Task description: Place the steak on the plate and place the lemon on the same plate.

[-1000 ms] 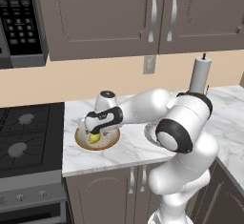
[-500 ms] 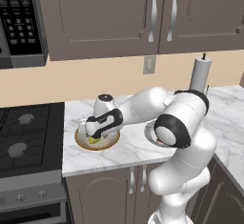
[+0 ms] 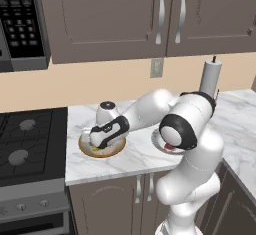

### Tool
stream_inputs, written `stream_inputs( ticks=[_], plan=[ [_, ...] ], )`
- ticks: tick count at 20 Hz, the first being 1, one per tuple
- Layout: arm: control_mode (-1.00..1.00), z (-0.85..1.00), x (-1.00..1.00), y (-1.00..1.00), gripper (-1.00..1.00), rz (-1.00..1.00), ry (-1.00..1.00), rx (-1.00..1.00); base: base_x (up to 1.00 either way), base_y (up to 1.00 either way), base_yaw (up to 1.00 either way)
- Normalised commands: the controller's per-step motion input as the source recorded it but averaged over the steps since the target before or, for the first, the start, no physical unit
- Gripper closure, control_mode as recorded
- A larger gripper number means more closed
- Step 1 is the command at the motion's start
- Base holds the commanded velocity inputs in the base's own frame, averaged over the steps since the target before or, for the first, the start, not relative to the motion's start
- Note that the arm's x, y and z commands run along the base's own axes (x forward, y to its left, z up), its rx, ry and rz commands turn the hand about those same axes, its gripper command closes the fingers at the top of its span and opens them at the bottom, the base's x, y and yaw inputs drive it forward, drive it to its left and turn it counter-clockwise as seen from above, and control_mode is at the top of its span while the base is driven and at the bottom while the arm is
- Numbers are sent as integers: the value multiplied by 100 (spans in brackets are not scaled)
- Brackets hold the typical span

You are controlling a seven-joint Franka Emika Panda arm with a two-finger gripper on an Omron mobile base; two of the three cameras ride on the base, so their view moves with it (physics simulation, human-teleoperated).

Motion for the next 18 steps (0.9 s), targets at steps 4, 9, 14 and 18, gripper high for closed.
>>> stream_inputs(
  ticks=[4, 9, 14, 18],
  plan=[
    [-100, -2, 3, 4, 100, 0, 0, -2, 0, 0, 0],
    [-100, 0, 0, 0, 100, -1, 0, 0, 0, 0, 0],
    [-100, 23, -11, -9, 100, -11, -14, 0, 0, 0, 0],
    [-100, 89, -19, -23, 100, -25, -32, 0, 0, 0, 0]
  ],
)
